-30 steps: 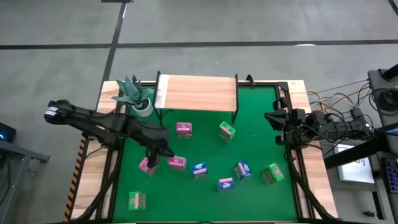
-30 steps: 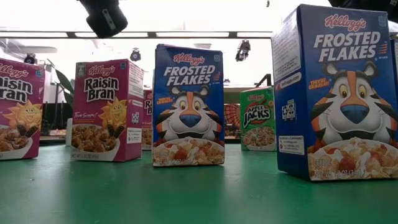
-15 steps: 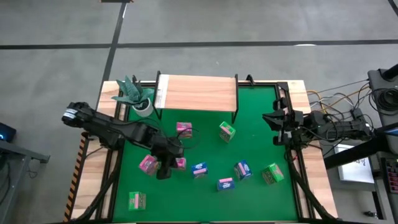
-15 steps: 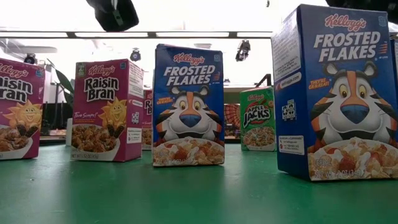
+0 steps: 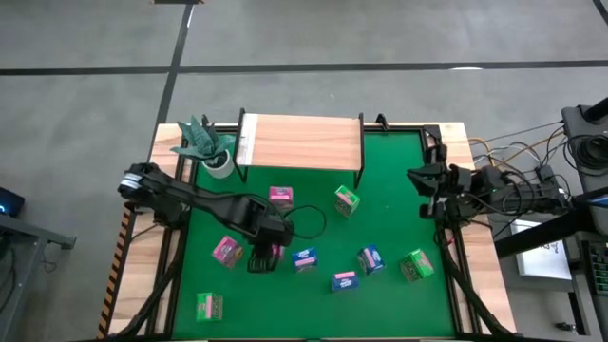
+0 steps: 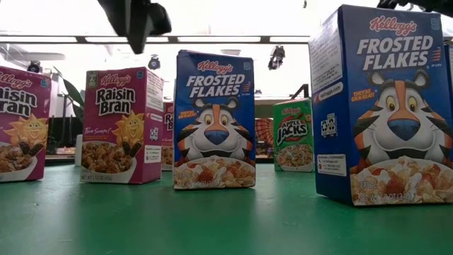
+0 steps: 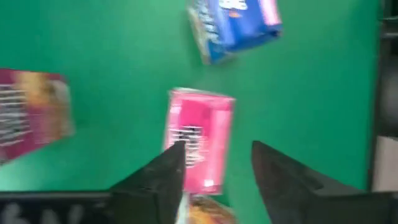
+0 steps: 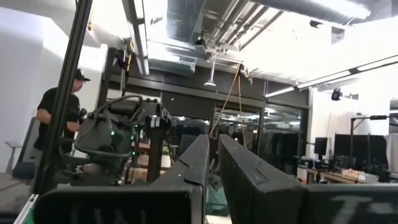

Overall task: Stack cereal on shelf
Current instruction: Put the bottom right pink cereal box on the shelf

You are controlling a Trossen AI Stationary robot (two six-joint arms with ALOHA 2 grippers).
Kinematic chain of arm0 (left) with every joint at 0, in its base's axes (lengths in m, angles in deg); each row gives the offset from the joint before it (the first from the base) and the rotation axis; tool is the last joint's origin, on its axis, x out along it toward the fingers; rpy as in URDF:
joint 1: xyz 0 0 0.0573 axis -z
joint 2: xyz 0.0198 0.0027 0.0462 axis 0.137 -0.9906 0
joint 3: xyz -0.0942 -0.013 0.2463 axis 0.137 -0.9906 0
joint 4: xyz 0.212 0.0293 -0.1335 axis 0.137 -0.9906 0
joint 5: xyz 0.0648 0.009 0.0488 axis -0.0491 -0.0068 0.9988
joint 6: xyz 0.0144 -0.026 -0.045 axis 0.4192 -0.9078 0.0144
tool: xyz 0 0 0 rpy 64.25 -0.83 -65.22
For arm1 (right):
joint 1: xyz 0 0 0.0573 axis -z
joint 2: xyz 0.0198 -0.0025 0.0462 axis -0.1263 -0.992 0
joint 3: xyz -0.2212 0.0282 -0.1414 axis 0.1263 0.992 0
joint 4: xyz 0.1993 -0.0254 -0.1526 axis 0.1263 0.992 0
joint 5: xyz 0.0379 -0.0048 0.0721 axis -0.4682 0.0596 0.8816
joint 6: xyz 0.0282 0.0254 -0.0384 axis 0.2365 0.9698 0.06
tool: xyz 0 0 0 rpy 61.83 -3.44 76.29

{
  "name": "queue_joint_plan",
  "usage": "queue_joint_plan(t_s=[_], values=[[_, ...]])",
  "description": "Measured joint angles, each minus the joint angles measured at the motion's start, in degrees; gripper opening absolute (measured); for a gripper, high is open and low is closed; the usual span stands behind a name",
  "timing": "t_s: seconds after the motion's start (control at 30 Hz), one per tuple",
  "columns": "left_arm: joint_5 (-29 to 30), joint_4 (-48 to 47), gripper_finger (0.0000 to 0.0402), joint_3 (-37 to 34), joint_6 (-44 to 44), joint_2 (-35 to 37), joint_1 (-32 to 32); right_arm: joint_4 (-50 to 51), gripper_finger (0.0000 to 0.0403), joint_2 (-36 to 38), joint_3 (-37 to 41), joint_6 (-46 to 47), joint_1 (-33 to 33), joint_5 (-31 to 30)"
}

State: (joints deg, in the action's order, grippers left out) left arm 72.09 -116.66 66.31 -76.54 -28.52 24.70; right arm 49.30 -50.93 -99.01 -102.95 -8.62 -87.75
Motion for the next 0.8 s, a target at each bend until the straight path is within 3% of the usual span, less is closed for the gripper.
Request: queue_joint_plan(t_s=[0.13,0.27,0.8], values=[[2.0,0.0,0.0228,0.4,1.1,0.0,-0.1,1.4,0.0028,0.0,-0.1,0.4,0.0,0.0],[2.0,2.4,0.0254,-1.8,1.2,-0.2,0.0,2.5,0.0028,-0.2,0.0,0.5,0.0,0.0],[-1.7,9.7,0.0250,-10.7,-1.7,-0.2,0.1,2.5,0.0028,-0.3,0.0,-0.4,0.0,0.0]])
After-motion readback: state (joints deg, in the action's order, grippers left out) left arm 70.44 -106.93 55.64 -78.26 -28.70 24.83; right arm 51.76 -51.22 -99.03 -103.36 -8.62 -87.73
